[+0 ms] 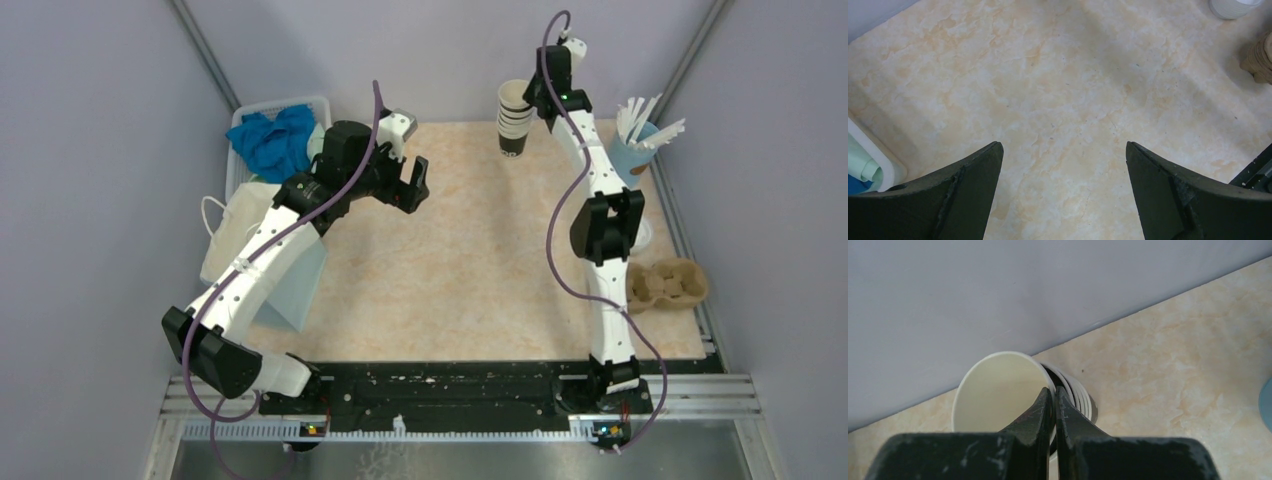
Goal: Pack the takeout coffee
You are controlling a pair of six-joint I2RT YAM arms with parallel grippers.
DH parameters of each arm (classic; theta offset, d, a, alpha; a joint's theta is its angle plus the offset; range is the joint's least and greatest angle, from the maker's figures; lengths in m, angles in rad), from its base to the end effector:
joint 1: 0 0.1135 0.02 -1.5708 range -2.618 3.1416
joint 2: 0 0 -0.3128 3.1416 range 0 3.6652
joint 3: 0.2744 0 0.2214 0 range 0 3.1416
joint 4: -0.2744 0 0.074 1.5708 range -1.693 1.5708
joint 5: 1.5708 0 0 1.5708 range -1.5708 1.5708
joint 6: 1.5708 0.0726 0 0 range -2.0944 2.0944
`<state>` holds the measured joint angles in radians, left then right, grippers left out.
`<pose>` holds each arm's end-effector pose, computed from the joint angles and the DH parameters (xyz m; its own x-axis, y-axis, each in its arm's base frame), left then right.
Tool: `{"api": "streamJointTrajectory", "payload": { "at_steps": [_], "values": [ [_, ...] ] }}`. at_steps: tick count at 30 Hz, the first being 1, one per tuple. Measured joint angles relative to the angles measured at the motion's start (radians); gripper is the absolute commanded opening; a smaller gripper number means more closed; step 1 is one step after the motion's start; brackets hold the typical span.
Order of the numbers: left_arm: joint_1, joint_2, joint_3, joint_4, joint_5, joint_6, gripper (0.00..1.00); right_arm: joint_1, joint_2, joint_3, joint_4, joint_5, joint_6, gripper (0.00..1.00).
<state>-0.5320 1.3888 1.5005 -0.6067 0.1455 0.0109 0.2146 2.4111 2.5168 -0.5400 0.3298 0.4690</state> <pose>0.2505 -0.1596 0.4352 -0.4027 0.2495 -0.8807 0.6163 0.7853 -0.0593 0.5795 0.1023 0.3443 -0.3280 0.3662 -0.8708 0.2622 0.9209 0.2885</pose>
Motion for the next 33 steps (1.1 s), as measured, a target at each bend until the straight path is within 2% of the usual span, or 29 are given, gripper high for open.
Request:
{"api": "streamJointTrajectory", "payload": {
  "at_steps": [13, 23, 26, 28, 33],
  "values": [
    [0.000, 0.000, 0.000, 0.000, 0.018, 0.000, 0.99, -0.028, -0.076, 0.000, 0.001, -0.038, 0.074, 0.00],
    [0.000, 0.000, 0.000, 0.001, 0.023, 0.000, 0.99, -0.028, -0.192, -0.012, -0.006, -0.075, 0.079, 0.00],
    [0.000, 0.000, 0.000, 0.002, 0.023, 0.000, 0.99, -0.027, -0.308, -0.136, -0.003, -0.146, 0.041, 0.00],
    [0.000, 0.000, -0.002, 0.005, 0.024, 0.000, 0.99, -0.022, -0.413, -0.283, 0.026, -0.204, -0.006, 0.00],
    [-0.001, 0.000, -0.009, 0.013, 0.030, 0.000, 0.99, 0.019, -0.732, -0.811, 0.164, -0.388, -0.106, 0.00]
  ]
}}
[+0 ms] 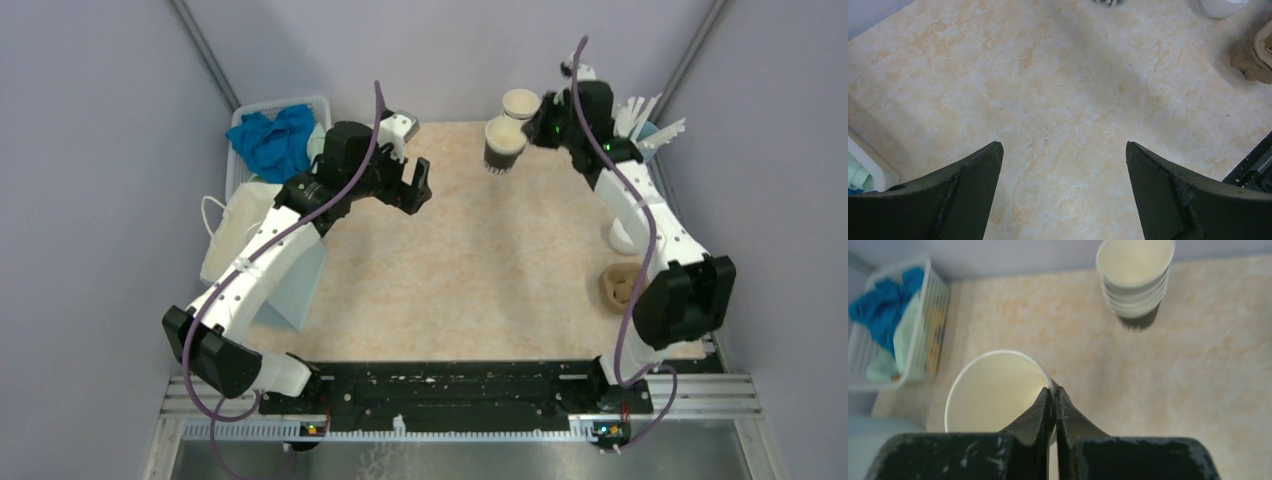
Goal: Pack the takeout coffee
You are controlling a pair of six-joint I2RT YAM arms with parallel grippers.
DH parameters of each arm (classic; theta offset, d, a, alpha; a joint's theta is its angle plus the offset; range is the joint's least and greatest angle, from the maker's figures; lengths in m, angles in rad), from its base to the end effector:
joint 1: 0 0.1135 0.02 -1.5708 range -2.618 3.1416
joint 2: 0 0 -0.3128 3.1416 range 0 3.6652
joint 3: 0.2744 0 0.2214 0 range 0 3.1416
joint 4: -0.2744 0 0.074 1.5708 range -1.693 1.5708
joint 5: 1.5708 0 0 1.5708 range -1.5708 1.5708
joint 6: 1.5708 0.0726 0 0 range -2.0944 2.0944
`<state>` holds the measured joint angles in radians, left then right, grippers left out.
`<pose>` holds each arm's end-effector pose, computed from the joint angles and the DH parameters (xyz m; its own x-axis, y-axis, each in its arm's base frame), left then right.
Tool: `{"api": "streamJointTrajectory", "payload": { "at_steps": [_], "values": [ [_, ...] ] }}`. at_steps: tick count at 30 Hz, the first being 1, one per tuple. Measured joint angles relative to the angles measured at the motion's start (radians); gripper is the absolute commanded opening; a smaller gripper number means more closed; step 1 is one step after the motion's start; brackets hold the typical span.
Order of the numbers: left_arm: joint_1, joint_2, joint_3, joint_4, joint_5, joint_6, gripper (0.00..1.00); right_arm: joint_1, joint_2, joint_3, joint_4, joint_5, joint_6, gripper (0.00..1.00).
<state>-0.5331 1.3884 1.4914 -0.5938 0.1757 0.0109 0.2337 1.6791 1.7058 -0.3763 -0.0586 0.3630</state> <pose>0.2497 -0.1621 0.4341 -0.3990 0.2479 -0.8828 0.6376 0.7670 -0.0728 0.3909 0.0974 0.4400 -0.4126 0.2662 -0.8712 -0.1478 0.9241 0.3524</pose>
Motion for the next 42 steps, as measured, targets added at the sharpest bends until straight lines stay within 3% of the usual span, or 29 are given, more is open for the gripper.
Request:
{"api": "streamJointTrajectory", "payload": {
  "at_steps": [6, 12, 20, 33, 35, 40, 42],
  "values": [
    [-0.011, 0.000, -0.012, 0.011, 0.008, -0.002, 0.99, 0.027, -0.278, -0.575, 0.163, -0.193, -0.058, 0.00],
    [-0.027, 0.000, -0.014, 0.011, 0.015, -0.003, 0.99, 0.067, -0.425, -0.867, 0.276, -0.269, -0.098, 0.00],
    [-0.037, 0.000, -0.014, 0.013, 0.019, -0.004, 0.99, 0.111, -0.591, -1.058, 0.405, -0.286, -0.143, 0.00],
    [-0.042, 0.000, -0.014, 0.016, 0.023, -0.004, 0.99, 0.158, -0.608, -1.162, 0.459, -0.236, -0.169, 0.01],
    [-0.043, 0.000, -0.014, 0.016, 0.023, -0.004, 0.99, 0.159, -0.608, -1.163, 0.458, -0.224, -0.168, 0.10],
    [-0.044, 0.000, -0.014, 0.016, 0.027, -0.004, 0.99, 0.163, -0.620, -1.160, 0.445, -0.185, -0.146, 0.49],
    [-0.044, 0.000, -0.014, 0.016, 0.029, -0.004, 0.99, 0.164, -0.632, -1.142, 0.409, -0.157, -0.143, 0.57]
  ]
}}
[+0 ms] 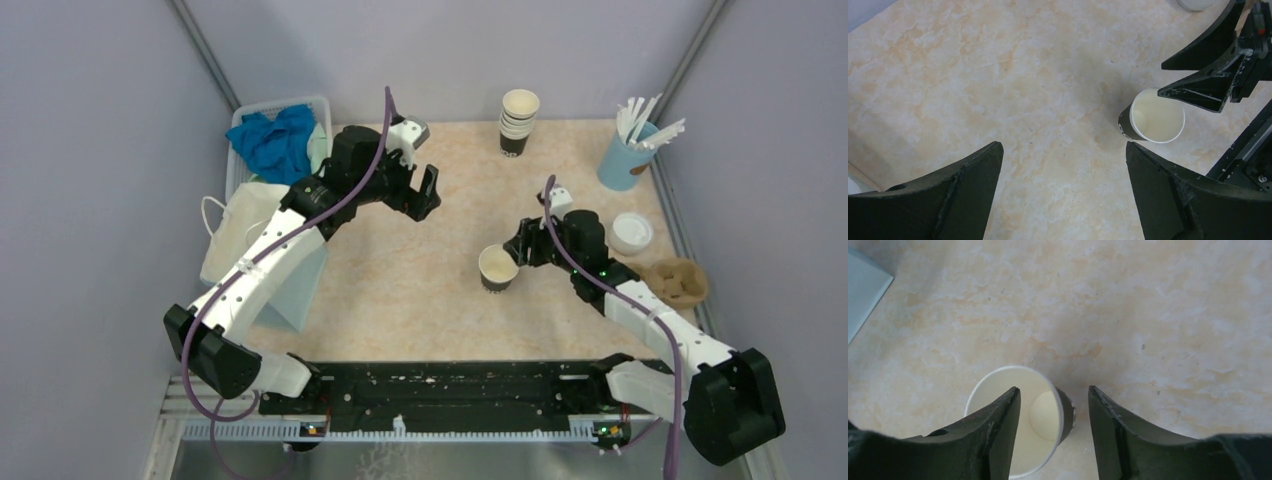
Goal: Pack the takeout coffee
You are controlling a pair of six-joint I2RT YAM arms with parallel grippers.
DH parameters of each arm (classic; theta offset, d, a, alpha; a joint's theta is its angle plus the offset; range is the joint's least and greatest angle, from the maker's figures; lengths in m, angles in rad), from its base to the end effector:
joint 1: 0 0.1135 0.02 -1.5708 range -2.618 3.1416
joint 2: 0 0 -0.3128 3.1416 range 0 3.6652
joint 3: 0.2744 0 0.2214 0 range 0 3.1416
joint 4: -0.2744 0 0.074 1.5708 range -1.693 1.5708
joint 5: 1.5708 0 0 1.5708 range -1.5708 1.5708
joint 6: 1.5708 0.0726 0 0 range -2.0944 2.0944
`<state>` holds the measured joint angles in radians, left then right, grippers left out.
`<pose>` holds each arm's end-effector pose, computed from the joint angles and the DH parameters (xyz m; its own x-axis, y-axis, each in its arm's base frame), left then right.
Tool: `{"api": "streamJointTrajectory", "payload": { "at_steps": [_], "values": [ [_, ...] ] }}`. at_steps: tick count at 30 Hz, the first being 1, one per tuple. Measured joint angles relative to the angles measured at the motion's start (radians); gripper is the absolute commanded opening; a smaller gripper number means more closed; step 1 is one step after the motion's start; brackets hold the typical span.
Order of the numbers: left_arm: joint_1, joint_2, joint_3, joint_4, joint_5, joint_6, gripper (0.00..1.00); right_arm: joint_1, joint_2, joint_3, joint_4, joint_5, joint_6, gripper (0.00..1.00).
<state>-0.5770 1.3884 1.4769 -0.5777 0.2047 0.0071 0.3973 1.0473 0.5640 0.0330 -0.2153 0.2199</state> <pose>0.2420 -0.1751 0.4315 -0.3890 0.2615 -0.8834 0.6873 0.7209 -0.0893 0.1883 0.0958 0.2754 -0.5128 0.0159 -0.8584 -0.4544 0.8432 0.2871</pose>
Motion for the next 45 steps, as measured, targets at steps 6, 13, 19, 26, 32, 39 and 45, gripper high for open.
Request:
{"api": "streamJointTrajectory", "payload": {
  "at_steps": [6, 13, 19, 26, 32, 39, 45],
  "values": [
    [0.000, 0.000, -0.002, 0.001, 0.001, 0.000, 0.99, -0.071, 0.001, 0.157, -0.143, 0.163, 0.016, 0.61],
    [-0.005, 0.000, -0.006, 0.001, 0.000, 0.001, 0.99, -0.381, 0.228, 0.427, -0.343, 0.354, 0.061, 0.61],
    [-0.006, 0.000, -0.006, 0.001, 0.000, 0.005, 0.99, -0.512, 0.465, 0.520, -0.494, 0.399, 0.057, 0.56],
    [-0.006, 0.000, -0.006, 0.001, 0.000, 0.009, 0.99, -0.532, 0.587, 0.604, -0.578, 0.421, 0.032, 0.36],
    [-0.006, 0.000, -0.006, 0.001, 0.000, 0.012, 0.99, -0.533, 0.617, 0.627, -0.581, 0.439, 0.014, 0.32],
    [-0.006, 0.000, -0.006, 0.000, 0.000, 0.015, 0.99, -0.533, 0.642, 0.629, -0.579, 0.451, -0.004, 0.23],
    [-0.006, 0.000, -0.006, 0.000, 0.000, 0.015, 0.99, -0.533, 0.645, 0.629, -0.578, 0.452, -0.016, 0.15]
  ]
}}
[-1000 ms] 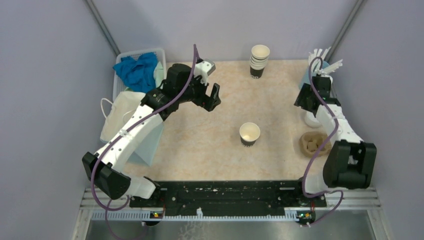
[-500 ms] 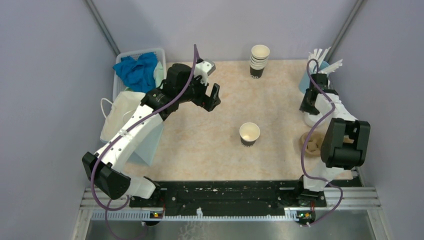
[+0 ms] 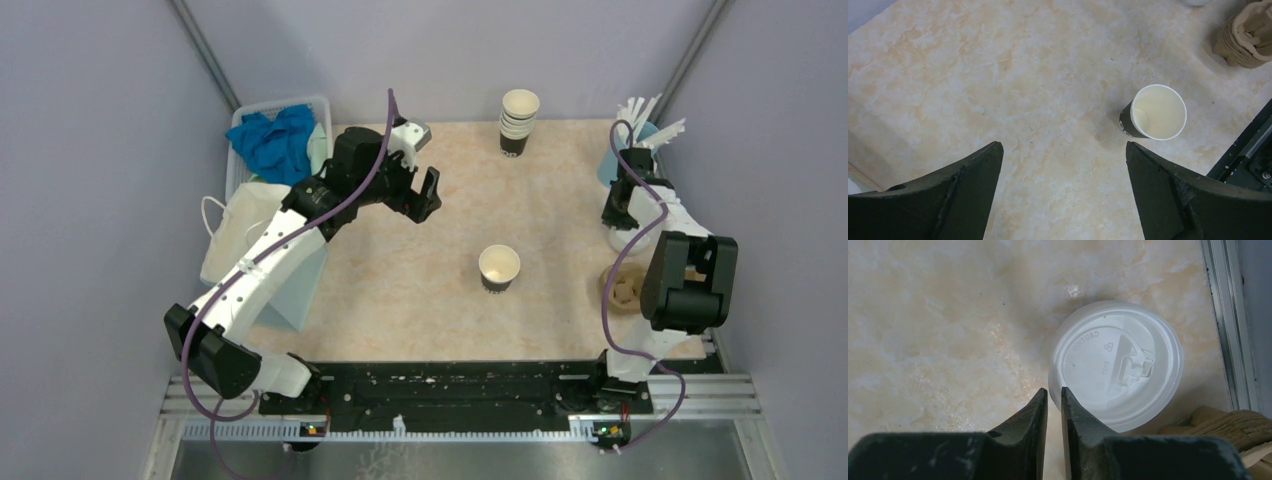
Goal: Pack the takeout coffee
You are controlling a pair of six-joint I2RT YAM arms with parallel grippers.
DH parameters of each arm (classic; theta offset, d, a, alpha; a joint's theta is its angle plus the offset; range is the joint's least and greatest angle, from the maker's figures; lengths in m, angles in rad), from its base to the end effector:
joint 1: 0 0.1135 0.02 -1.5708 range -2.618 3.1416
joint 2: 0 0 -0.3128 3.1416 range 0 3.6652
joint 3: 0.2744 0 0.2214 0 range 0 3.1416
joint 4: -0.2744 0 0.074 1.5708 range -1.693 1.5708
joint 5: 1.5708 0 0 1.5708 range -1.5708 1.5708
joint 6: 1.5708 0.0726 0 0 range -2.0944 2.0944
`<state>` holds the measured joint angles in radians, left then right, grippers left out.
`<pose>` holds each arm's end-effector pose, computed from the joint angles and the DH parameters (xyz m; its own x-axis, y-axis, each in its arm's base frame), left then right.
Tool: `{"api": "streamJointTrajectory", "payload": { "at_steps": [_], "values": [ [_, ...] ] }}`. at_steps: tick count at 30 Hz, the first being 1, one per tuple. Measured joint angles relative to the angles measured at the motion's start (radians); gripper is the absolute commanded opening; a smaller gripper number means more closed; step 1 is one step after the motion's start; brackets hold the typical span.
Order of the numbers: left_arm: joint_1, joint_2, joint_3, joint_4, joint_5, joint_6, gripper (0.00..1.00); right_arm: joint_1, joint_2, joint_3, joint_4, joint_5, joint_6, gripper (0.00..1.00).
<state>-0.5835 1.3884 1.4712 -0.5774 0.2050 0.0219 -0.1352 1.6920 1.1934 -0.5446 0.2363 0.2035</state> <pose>0.2409 -0.1767 0.4297 -0.3809 0.2772 -0.8821 0.6975 0.7124 -0.0773 0.3410 -0.0635 0.2499 -0.7884 0.3055 -0.5340 0.4158 0.9044 -0.0964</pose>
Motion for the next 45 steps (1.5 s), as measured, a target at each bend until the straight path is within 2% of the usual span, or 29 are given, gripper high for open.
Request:
{"api": "streamJointTrajectory", "payload": {
  "at_steps": [10, 25, 33, 36, 38, 40, 45],
  "values": [
    [0.000, 0.000, 0.000, 0.000, 0.000, 0.000, 0.99, 0.000, 0.000, 0.000, 0.002, 0.008, -0.021, 0.00],
    [0.000, 0.000, 0.000, 0.000, 0.000, 0.000, 0.99, 0.000, -0.052, 0.066, -0.029, 0.029, -0.045, 0.00],
    [-0.005, -0.004, -0.007, 0.002, 0.019, -0.017, 0.99, -0.001, -0.192, 0.078, -0.028, -0.129, -0.010, 0.00],
    [-0.012, -0.011, -0.014, 0.000, 0.034, -0.030, 0.99, 0.000, -0.241, 0.078, -0.033, -0.140, 0.002, 0.26],
    [-0.018, -0.012, -0.014, 0.000, 0.034, -0.035, 0.99, 0.000, -0.249, 0.079, -0.039, -0.125, -0.002, 0.36],
    [-0.026, -0.012, -0.013, 0.000, 0.034, -0.039, 0.99, 0.000, -0.236, 0.079, -0.043, -0.115, 0.000, 0.41],
    [-0.052, -0.012, -0.013, 0.000, 0.034, -0.042, 0.99, -0.005, -0.130, 0.078, -0.023, -0.099, -0.002, 0.44]
  ]
}}
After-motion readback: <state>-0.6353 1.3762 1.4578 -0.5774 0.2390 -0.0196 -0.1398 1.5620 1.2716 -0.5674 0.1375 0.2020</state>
